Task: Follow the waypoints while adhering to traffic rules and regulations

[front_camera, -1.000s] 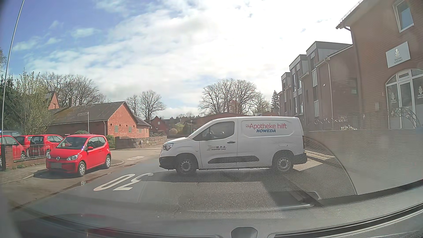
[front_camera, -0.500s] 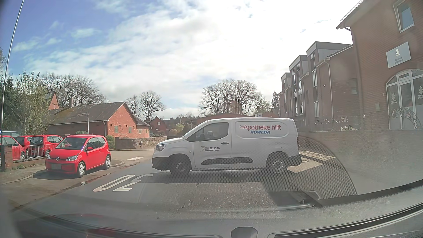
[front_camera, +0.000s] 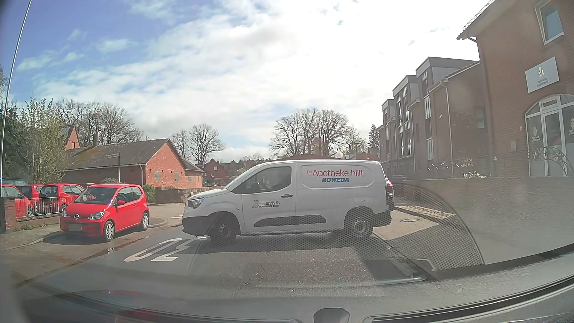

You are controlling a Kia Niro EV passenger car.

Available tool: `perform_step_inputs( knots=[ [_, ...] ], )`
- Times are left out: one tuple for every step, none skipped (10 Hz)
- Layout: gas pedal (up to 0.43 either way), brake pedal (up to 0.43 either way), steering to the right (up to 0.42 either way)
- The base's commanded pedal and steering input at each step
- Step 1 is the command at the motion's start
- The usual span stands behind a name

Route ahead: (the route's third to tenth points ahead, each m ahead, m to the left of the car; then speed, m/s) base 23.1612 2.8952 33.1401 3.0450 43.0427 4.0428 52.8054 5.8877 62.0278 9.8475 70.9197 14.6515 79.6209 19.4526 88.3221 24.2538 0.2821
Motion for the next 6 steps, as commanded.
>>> perform_step_inputs(
  knots=[
    [0.0, 0.213, 0.054],
    [0.0, 0.238, 0.061],
    [0.0, 0.25, 0.068],
    [0.0, 0.262, 0.074],
    [0.0, 0.25, 0.077],
    [0.0, 0.183, 0.078]
  ],
)
